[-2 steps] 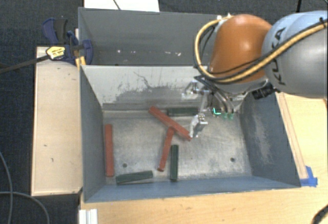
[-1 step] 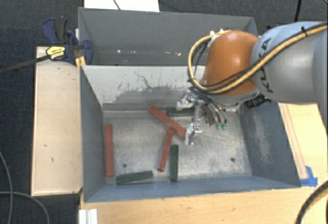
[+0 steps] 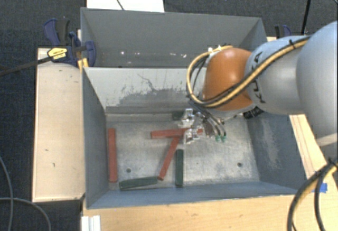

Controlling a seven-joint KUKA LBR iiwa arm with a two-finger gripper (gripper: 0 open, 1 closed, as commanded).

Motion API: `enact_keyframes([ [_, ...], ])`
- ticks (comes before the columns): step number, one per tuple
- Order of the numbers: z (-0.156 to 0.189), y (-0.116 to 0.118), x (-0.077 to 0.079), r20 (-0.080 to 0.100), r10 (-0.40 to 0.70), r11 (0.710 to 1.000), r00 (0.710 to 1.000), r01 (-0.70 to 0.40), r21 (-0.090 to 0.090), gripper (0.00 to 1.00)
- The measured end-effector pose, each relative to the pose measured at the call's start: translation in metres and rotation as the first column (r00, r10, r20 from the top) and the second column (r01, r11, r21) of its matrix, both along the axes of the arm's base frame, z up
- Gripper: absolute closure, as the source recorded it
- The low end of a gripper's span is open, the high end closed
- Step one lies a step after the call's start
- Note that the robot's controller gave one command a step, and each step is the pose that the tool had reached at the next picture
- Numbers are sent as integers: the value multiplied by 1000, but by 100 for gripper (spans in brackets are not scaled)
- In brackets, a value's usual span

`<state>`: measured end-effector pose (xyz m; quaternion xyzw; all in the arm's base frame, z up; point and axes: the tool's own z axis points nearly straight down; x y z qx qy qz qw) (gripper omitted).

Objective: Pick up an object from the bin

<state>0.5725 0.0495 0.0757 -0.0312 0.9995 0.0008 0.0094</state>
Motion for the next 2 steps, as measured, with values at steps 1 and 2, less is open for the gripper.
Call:
enact_keyframes([
  [1,0,0,0,0,-1,1000,1000,1,0,100],
  [2,181,-16,2,-8,12,1000,1000,-12,-2,100],
])
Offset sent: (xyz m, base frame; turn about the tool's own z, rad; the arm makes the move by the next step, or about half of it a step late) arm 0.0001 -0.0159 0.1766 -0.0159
